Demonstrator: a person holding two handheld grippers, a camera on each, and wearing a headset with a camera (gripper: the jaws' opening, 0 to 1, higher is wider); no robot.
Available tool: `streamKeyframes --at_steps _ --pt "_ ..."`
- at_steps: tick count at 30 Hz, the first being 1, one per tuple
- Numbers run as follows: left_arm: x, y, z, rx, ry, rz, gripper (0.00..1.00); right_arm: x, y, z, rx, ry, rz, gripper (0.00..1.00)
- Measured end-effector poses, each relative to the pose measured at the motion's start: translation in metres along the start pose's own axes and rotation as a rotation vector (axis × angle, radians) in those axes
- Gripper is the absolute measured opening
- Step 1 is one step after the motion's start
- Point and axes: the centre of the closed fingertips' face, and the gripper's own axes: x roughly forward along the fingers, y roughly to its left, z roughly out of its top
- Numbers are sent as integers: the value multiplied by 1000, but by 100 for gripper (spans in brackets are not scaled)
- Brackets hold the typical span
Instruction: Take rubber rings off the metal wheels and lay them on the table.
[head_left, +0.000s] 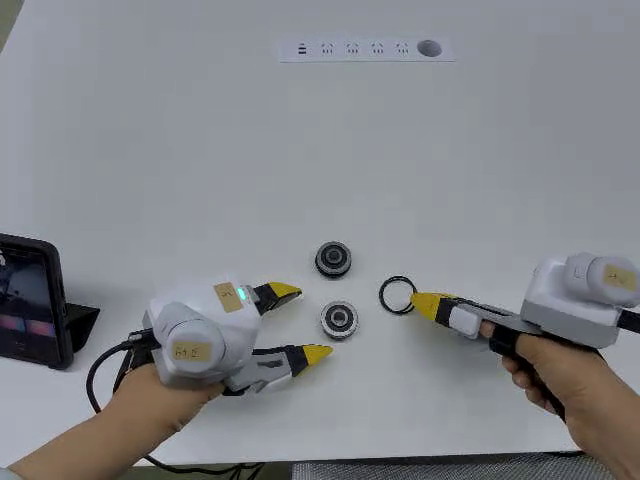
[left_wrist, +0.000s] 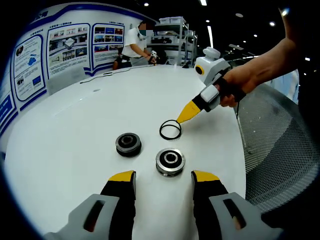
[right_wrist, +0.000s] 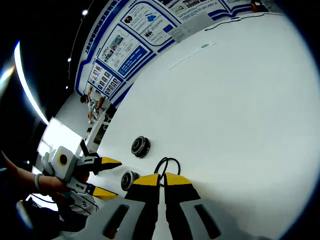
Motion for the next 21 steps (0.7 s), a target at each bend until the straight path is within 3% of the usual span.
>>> streamKeyframes --at_steps 6,14,21 --pt "0 0 0 0 0 0 46 -1 -4 1 -32 -1 -22 7" --pt "-1 2 0 -1 -1 5 45 -5 -15 2 -131 9 -63 12" --pt "-2 5 2 0 -6 17 44 -4 -10 4 -121 0 -39 13"
